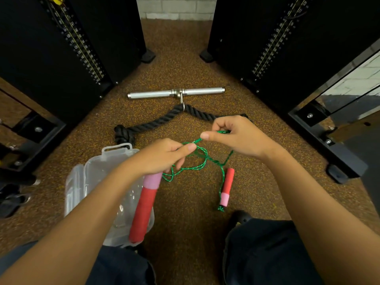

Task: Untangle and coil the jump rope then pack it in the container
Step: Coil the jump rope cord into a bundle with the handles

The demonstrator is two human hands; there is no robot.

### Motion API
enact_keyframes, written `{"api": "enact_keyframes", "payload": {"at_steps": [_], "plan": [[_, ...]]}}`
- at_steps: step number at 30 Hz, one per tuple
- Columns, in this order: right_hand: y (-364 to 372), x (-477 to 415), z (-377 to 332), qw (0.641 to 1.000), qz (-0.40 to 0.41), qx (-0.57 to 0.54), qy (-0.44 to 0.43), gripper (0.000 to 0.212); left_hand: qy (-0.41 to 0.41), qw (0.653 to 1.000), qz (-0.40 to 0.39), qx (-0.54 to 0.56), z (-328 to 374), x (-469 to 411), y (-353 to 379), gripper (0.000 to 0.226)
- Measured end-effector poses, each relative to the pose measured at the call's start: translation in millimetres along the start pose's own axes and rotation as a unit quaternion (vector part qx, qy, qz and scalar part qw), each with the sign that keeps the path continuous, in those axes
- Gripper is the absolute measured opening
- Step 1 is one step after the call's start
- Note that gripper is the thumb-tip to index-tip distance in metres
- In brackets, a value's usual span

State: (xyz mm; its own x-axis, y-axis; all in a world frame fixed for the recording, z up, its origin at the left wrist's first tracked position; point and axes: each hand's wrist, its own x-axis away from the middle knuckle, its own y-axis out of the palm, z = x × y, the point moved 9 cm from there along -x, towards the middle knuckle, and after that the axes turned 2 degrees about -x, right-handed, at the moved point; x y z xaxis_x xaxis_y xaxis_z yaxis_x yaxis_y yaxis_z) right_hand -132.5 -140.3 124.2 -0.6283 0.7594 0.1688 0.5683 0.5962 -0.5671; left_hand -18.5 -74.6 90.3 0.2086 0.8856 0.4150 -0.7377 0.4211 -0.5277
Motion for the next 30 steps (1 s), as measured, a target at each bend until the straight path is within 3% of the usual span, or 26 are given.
{"api": "enact_keyframes", "payload": {"at_steps": [4, 7, 10, 13, 17, 21, 24, 27, 30], "plan": [[9.6, -1.3, -4.1, 1.0, -0.006, -0.014, -0.013, 0.035, -0.001, 0.983, -0.108, 0.147, 2.3, 1.7, 22.2, 0.047], [23.9, -1.6, -12.7, 0.999, -0.022, -0.013, -0.036, 0.035, -0.001, 0.924, -0.126, 0.362, 14.6, 3.2, 29.0, 0.038], [26.7, -1.7, -18.1, 0.999, -0.018, -0.025, -0.045, 0.034, 0.014, 0.872, -0.125, 0.473, 24.3, 5.3, 25.7, 0.028], [23.9, -2.3, -20.5, 0.998, -0.013, -0.035, -0.053, 0.03, -0.008, 0.858, -0.196, 0.476, 26.1, 9.8, 34.0, 0.027], [35.9, -0.7, -30.7, 0.996, -0.04, -0.027, -0.077, 0.019, -0.058, 0.882, -0.27, 0.381, 20.7, 19.4, 55.3, 0.05], [36.9, -0.4, -30.5, 0.995, -0.048, -0.032, -0.082, 0.012, -0.041, 0.894, -0.239, 0.377, 22.0, 15.5, 49.1, 0.058], [34.9, -1.8, -21.9, 0.996, -0.056, -0.029, -0.064, 0.016, -0.033, 0.881, -0.221, 0.417, 22.1, 12.6, 42.5, 0.059], [32.4, -3.2, -13.8, 0.997, -0.058, -0.014, -0.044, 0.025, 0.029, 0.822, -0.28, 0.495, 33.0, 16.4, 37.4, 0.055], [25.7, -4.1, -0.7, 0.999, -0.037, 0.019, -0.008, 0.032, 0.116, 0.715, -0.328, 0.607, 49.0, 19.3, 17.0, 0.053]]}}
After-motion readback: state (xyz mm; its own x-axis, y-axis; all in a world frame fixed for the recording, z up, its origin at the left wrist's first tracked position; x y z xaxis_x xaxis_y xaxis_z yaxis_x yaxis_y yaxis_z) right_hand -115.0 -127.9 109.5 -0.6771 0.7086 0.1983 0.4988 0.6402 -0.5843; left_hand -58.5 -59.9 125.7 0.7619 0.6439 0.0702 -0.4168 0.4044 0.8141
